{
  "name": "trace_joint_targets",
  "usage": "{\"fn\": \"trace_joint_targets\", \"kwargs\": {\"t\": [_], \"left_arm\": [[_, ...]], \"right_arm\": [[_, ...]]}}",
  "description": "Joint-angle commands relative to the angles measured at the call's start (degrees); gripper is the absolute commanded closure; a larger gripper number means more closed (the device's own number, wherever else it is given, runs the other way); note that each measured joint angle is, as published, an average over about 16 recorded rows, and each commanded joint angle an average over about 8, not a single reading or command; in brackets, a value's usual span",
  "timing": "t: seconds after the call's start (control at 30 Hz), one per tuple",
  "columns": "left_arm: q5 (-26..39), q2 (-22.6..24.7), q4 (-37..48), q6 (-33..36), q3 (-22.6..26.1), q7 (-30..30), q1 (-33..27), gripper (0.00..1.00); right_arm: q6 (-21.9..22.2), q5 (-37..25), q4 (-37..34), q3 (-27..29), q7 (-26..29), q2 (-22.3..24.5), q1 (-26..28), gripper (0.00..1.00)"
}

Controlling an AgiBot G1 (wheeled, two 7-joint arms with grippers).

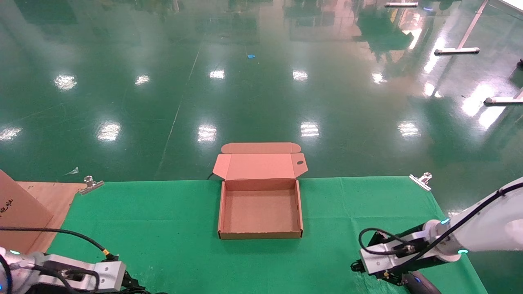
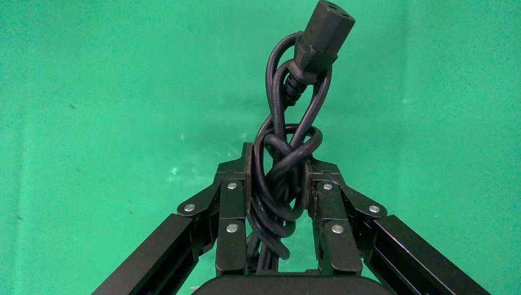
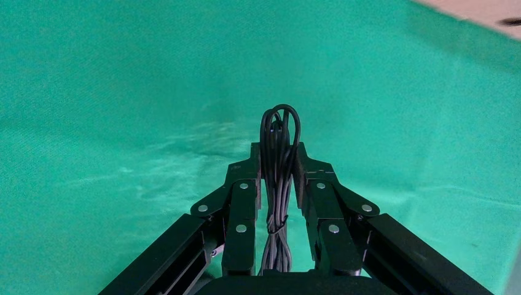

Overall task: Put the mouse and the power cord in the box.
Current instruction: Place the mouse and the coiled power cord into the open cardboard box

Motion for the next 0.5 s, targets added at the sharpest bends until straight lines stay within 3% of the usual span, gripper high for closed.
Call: {"fn": "trace_joint_targets", "kwargs": {"t": [0.03,0.5], "left_arm": [[0.0,-0.32,-0.07,2.34,0.01,0.09,-0.94,1.0],[0.11,1.64,-2.24,5.65,0.07,-0.88,-9.94,1.0]], "right_arm": [[-1.08,0.44,0.1,0.3,-0.3,0.55,0.77,1.0],[-9.4,3.32,2.49,2.3,-0.67,2.84,11.85,1.0]]}}
